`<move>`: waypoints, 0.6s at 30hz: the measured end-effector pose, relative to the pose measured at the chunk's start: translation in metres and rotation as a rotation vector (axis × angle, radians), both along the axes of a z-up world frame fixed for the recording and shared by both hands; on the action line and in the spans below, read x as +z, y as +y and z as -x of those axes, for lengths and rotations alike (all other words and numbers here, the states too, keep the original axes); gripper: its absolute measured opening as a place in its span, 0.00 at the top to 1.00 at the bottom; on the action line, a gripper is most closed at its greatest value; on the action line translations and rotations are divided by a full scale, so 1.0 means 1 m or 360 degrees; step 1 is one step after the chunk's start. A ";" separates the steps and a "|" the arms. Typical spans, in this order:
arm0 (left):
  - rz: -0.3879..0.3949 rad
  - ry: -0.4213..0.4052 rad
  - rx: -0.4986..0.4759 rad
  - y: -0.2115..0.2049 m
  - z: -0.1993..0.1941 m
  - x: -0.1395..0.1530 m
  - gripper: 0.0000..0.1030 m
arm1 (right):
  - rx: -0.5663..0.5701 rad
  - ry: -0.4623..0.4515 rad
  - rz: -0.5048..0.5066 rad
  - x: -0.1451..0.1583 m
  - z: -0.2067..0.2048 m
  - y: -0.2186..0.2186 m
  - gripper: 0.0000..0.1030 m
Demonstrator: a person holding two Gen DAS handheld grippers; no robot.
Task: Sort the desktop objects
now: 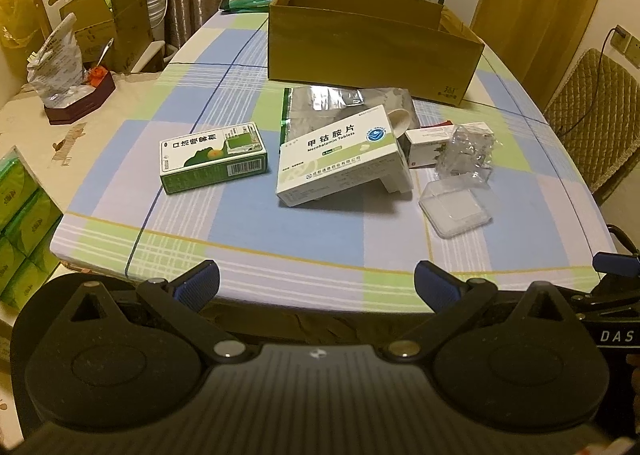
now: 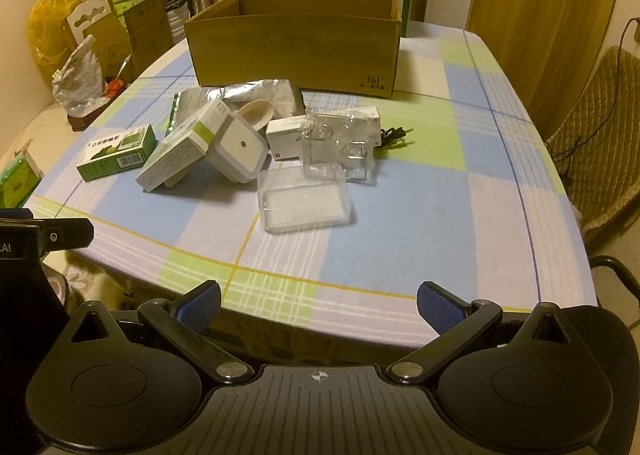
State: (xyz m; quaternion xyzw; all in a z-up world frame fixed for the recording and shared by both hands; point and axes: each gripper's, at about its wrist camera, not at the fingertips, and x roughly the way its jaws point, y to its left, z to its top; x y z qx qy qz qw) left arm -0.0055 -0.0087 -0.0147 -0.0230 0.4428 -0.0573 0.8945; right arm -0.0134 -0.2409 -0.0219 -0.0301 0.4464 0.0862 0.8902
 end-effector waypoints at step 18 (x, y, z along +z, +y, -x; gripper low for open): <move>-0.0004 -0.0005 -0.0118 -0.009 -0.001 -0.002 0.01 | -0.0005 0.0012 0.0000 -0.006 -0.003 -0.005 0.02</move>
